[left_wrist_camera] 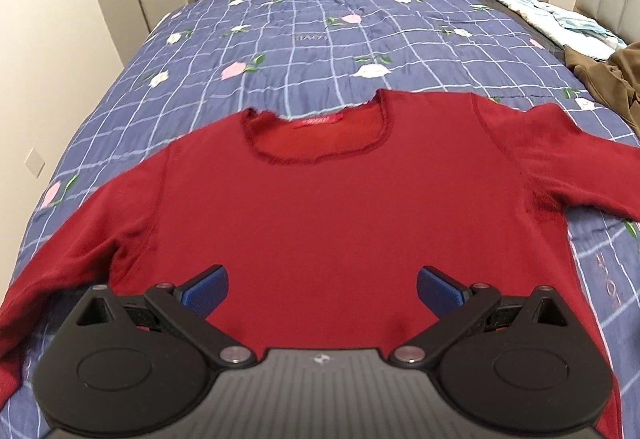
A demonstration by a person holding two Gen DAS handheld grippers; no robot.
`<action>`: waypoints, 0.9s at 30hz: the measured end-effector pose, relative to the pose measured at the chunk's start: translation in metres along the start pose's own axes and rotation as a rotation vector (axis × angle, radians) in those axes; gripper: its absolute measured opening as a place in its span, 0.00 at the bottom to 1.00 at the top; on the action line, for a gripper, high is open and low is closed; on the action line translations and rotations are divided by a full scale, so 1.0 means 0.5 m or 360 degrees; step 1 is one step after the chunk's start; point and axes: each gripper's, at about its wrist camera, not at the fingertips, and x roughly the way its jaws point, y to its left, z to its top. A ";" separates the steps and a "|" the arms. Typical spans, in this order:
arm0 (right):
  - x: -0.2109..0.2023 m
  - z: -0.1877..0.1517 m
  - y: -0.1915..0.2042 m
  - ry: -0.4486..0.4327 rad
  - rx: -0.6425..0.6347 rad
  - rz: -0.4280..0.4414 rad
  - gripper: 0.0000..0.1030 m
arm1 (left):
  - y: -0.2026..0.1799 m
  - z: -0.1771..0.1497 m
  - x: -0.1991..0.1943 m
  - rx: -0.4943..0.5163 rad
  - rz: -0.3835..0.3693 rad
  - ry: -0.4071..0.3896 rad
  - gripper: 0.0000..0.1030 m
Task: Fold small clothes
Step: 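Move both tools toward the sweater, right tool reaching its sleeve cuff, then close the right gripper on the red sleeve cuff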
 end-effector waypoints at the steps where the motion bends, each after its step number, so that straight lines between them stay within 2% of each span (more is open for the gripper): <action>1: 0.016 0.010 -0.014 0.0016 0.0053 -0.0033 1.00 | -0.008 0.006 0.007 0.0012 0.0000 -0.0007 1.00; 4: 0.044 0.030 -0.050 0.0036 0.0199 -0.0090 0.99 | -0.031 0.018 0.024 0.0043 -0.0018 -0.0040 1.00; 8: 0.069 0.046 -0.088 -0.0031 0.0300 -0.0156 0.96 | -0.059 0.026 0.045 0.0051 -0.0068 -0.0091 1.00; 14: 0.101 0.064 -0.143 -0.0119 0.0468 -0.0228 0.84 | -0.095 0.018 0.078 0.0072 -0.0095 -0.0105 1.00; 22: 0.127 0.080 -0.194 -0.0173 0.0707 -0.0334 0.59 | -0.104 0.002 0.103 0.0075 -0.0093 -0.0025 1.00; 26: 0.134 0.086 -0.228 -0.0179 0.0897 -0.0347 0.48 | -0.099 0.007 0.101 0.0065 -0.0086 -0.0011 1.00; 27: 0.136 0.087 -0.239 -0.0176 0.0956 -0.0336 0.40 | -0.096 0.009 0.100 0.0059 -0.0084 -0.0008 1.00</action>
